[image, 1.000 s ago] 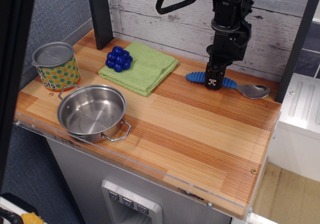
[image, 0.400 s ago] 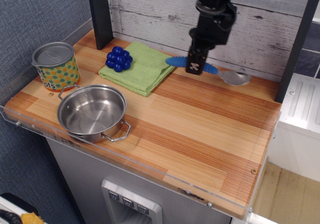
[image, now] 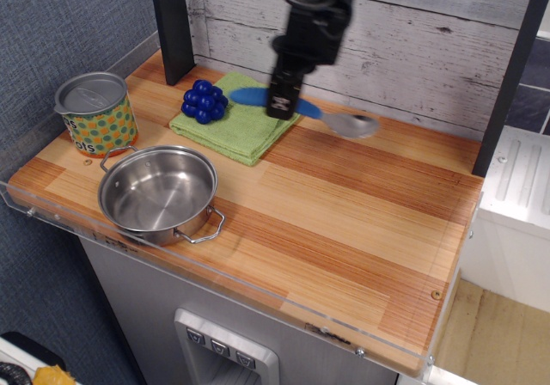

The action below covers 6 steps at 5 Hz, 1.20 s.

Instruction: Place the blue spoon inside the pot

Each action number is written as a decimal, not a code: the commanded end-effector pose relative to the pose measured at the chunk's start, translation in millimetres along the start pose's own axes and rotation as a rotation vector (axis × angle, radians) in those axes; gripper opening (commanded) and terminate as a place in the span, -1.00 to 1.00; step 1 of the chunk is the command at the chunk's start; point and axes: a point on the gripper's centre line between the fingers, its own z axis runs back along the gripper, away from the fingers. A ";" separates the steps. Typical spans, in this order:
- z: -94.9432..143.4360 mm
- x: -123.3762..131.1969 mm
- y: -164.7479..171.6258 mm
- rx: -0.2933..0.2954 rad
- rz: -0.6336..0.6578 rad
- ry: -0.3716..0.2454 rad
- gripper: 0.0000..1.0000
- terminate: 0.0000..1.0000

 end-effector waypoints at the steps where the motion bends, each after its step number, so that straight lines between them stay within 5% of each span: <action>1: 15.8 -60.7 -22.4 0.025 0.166 0.019 -1.00 -1.00; 4: 3.7 -123.3 -62.7 0.005 0.141 0.063 -1.00 -1.00; 6: -13.2 -134.1 -75.1 -0.016 0.147 0.128 -1.00 -1.00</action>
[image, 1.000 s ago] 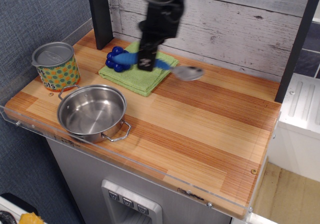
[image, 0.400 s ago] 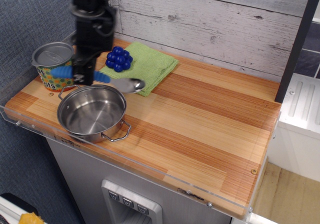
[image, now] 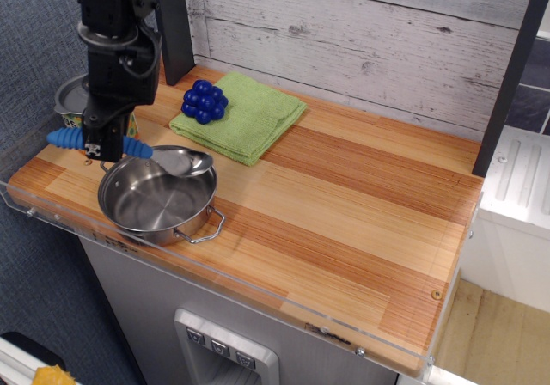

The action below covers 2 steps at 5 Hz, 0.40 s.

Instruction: Place the blue spoon inside the pot

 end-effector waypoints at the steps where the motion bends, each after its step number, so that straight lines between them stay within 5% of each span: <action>1: 6.3 -3.8 -12.8 0.061 0.002 0.038 -1.00 -1.00; 2: 3.2 -1.7 -15.1 0.050 -0.019 0.059 -1.00 -1.00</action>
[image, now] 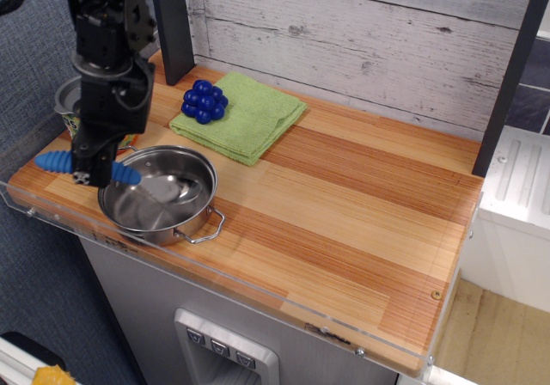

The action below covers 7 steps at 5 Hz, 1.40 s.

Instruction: Place the blue spoon inside the pot

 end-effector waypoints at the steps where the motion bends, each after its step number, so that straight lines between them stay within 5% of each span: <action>1: 12.7 3.4 -0.6 0.052 -0.009 0.014 -1.00 -1.00; 2: 9.9 1.6 0.1 0.040 0.005 0.023 -1.00 -1.00; 3: 6.2 1.7 1.8 0.030 0.015 0.029 1.00 -1.00; 7: 11.2 7.2 3.6 0.065 0.057 0.009 1.00 -1.00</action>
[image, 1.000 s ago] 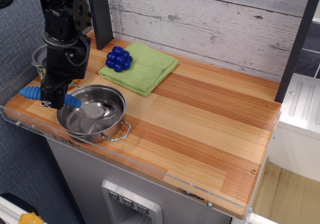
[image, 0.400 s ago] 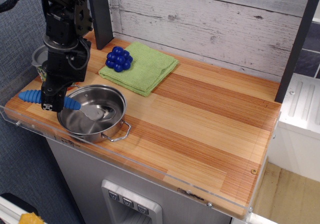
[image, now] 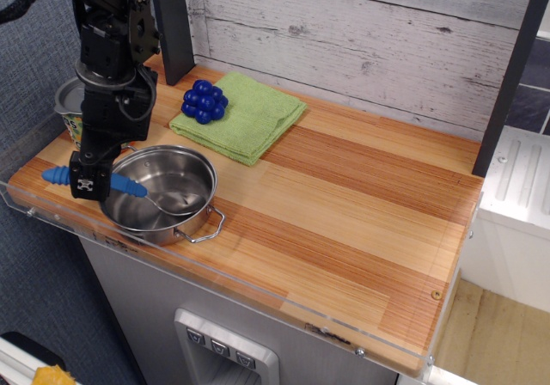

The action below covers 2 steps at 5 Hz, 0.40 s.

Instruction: Place the blue spoon inside the pot

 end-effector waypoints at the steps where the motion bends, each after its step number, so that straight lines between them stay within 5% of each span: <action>1: 25.6 8.3 3.7 0.071 0.046 -0.037 1.00 -1.00; 2: 33.1 16.1 8.0 0.099 0.212 -0.077 1.00 -1.00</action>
